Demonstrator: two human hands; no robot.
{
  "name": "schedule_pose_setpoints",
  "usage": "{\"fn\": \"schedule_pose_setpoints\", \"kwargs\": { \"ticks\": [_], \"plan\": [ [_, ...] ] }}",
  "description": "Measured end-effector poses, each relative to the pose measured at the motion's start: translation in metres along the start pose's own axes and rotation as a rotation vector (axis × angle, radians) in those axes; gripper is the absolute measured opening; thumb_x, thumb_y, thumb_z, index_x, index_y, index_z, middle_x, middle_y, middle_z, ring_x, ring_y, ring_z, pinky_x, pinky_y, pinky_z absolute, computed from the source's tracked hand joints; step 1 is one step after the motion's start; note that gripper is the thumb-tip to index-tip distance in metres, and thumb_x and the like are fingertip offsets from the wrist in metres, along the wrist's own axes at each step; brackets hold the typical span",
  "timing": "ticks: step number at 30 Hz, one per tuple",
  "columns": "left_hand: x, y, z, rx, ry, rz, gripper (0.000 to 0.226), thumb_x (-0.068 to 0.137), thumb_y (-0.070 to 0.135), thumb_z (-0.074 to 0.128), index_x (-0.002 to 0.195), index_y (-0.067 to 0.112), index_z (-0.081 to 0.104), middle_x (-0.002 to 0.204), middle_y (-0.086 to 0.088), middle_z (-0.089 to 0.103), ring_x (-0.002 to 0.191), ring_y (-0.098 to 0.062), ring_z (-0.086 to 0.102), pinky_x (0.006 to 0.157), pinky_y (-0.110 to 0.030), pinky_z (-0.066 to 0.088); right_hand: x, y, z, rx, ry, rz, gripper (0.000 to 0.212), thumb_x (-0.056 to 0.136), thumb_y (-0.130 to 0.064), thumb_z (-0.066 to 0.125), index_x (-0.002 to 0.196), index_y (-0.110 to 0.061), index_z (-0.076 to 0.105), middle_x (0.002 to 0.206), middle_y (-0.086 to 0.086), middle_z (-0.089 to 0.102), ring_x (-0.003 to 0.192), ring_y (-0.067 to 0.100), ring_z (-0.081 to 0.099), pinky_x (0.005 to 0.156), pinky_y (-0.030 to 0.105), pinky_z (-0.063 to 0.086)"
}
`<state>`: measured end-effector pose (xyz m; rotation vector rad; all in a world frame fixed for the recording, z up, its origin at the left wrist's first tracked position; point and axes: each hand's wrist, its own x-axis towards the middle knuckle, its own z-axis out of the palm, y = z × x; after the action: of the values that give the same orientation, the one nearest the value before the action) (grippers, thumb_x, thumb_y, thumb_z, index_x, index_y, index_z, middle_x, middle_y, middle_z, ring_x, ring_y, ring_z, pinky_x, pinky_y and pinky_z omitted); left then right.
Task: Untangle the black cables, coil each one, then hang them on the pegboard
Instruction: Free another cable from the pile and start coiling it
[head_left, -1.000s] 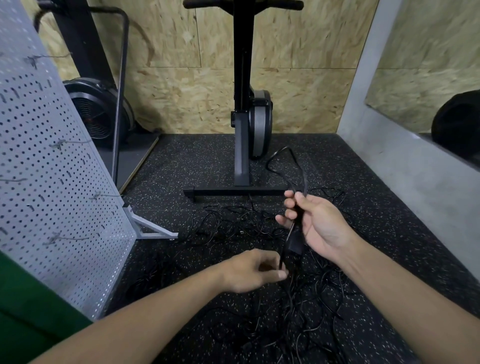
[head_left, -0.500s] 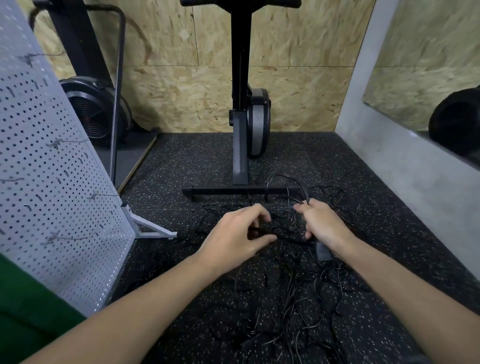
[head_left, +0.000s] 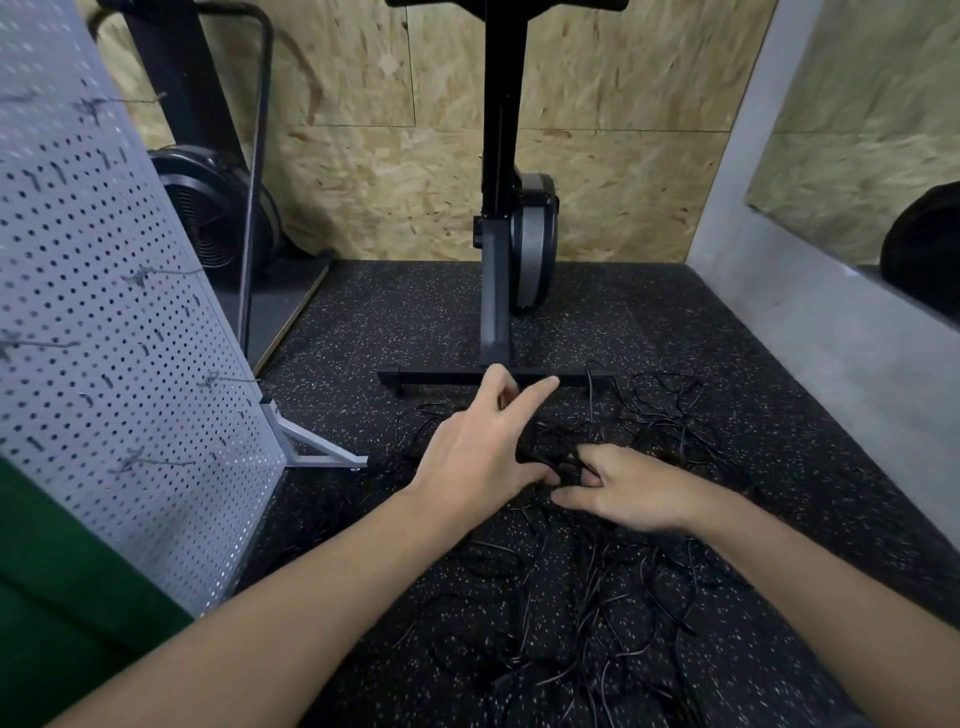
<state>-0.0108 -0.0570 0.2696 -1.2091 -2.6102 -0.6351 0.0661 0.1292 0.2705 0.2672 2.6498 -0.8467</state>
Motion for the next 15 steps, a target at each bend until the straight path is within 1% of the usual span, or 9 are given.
{"fn": "schedule_pose_setpoints", "kwargs": {
  "ticks": [1, 2, 4, 5, 8, 10, 11, 13, 15],
  "plan": [
    [0.000, 0.001, 0.001, 0.038, 0.011, 0.025, 0.085, 0.081, 0.047, 0.085, 0.154, 0.034, 0.043, 0.120, 0.006, 0.031, 0.070, -0.023, 0.057, 0.064, -0.041, 0.056, -0.002, -0.002, 0.000, -0.044, -0.006, -0.007, 0.023, 0.100, -0.048, 0.062, 0.104, -0.025, 0.058, 0.090, -0.003, 0.062, 0.079, 0.015, 0.059, 0.070, 0.032, 0.044],
    [0.000, 0.002, 0.001, 0.069, 0.012, 0.044, 0.077, 0.082, 0.049, 0.084, 0.149, 0.030, 0.051, 0.120, 0.005, 0.033, 0.067, -0.023, 0.056, 0.063, -0.041, 0.056, -0.005, -0.005, 0.001, -0.080, -0.009, -0.013, 0.018, 0.104, -0.045, 0.056, 0.103, -0.027, 0.057, 0.094, -0.003, 0.063, 0.084, 0.015, 0.061, 0.072, 0.032, 0.047],
    [0.002, 0.003, 0.000, 0.103, -0.019, 0.042, 0.065, 0.084, 0.055, 0.079, 0.139, 0.025, 0.062, 0.122, 0.005, 0.037, 0.066, -0.022, 0.056, 0.064, -0.038, 0.053, -0.007, -0.007, 0.002, -0.136, -0.022, -0.014, 0.023, 0.108, -0.043, 0.048, 0.117, -0.024, 0.060, 0.108, 0.000, 0.066, 0.101, 0.019, 0.065, 0.087, 0.035, 0.054],
    [0.003, 0.003, 0.000, 0.117, -0.045, 0.033, 0.063, 0.085, 0.059, 0.076, 0.136, 0.024, 0.064, 0.124, 0.005, 0.039, 0.069, -0.023, 0.059, 0.066, -0.038, 0.053, -0.008, -0.007, 0.003, -0.165, -0.027, -0.015, 0.027, 0.109, -0.042, 0.045, 0.121, -0.022, 0.060, 0.109, 0.000, 0.066, 0.102, 0.020, 0.065, 0.090, 0.038, 0.054],
    [0.006, -0.002, 0.004, 0.146, -0.120, 0.001, 0.069, 0.086, 0.070, 0.068, 0.139, 0.026, 0.064, 0.133, 0.007, 0.049, 0.093, -0.025, 0.068, 0.081, -0.041, 0.056, -0.008, -0.003, 0.005, -0.159, -0.050, -0.053, 0.024, 0.111, -0.036, 0.042, 0.110, -0.023, 0.062, 0.097, -0.002, 0.064, 0.089, 0.017, 0.062, 0.084, 0.037, 0.052],
    [0.008, -0.009, 0.007, 0.119, -0.164, -0.020, 0.077, 0.084, 0.077, 0.064, 0.140, 0.025, 0.063, 0.133, 0.005, 0.059, 0.109, -0.023, 0.067, 0.090, -0.040, 0.055, -0.008, -0.001, 0.005, -0.129, -0.061, -0.074, 0.027, 0.112, -0.033, 0.039, 0.106, -0.026, 0.064, 0.095, -0.006, 0.064, 0.087, 0.012, 0.061, 0.083, 0.033, 0.051],
    [0.008, -0.012, 0.008, 0.106, -0.190, -0.030, 0.079, 0.083, 0.079, 0.062, 0.138, 0.024, 0.065, 0.131, 0.003, 0.063, 0.112, -0.021, 0.066, 0.093, -0.039, 0.055, -0.008, -0.001, 0.005, -0.123, -0.064, -0.083, 0.028, 0.112, -0.033, 0.038, 0.106, -0.026, 0.065, 0.094, -0.008, 0.064, 0.084, 0.009, 0.060, 0.080, 0.029, 0.050],
    [0.008, -0.016, 0.009, 0.094, -0.242, -0.061, 0.077, 0.082, 0.082, 0.059, 0.130, 0.022, 0.070, 0.125, 0.002, 0.068, 0.112, -0.019, 0.065, 0.092, -0.037, 0.055, -0.008, -0.001, 0.004, -0.116, -0.063, -0.096, 0.029, 0.113, -0.032, 0.038, 0.108, -0.026, 0.065, 0.091, -0.012, 0.065, 0.083, 0.004, 0.060, 0.078, 0.023, 0.048],
    [0.008, -0.022, 0.010, 0.046, -0.289, -0.100, 0.070, 0.085, 0.080, 0.057, 0.121, 0.022, 0.075, 0.117, 0.003, 0.069, 0.107, -0.017, 0.065, 0.089, -0.035, 0.055, -0.009, -0.001, 0.002, -0.093, -0.052, -0.109, 0.028, 0.113, -0.031, 0.038, 0.108, -0.025, 0.065, 0.090, -0.011, 0.070, 0.085, 0.004, 0.064, 0.083, 0.026, 0.053]
  ]
}}
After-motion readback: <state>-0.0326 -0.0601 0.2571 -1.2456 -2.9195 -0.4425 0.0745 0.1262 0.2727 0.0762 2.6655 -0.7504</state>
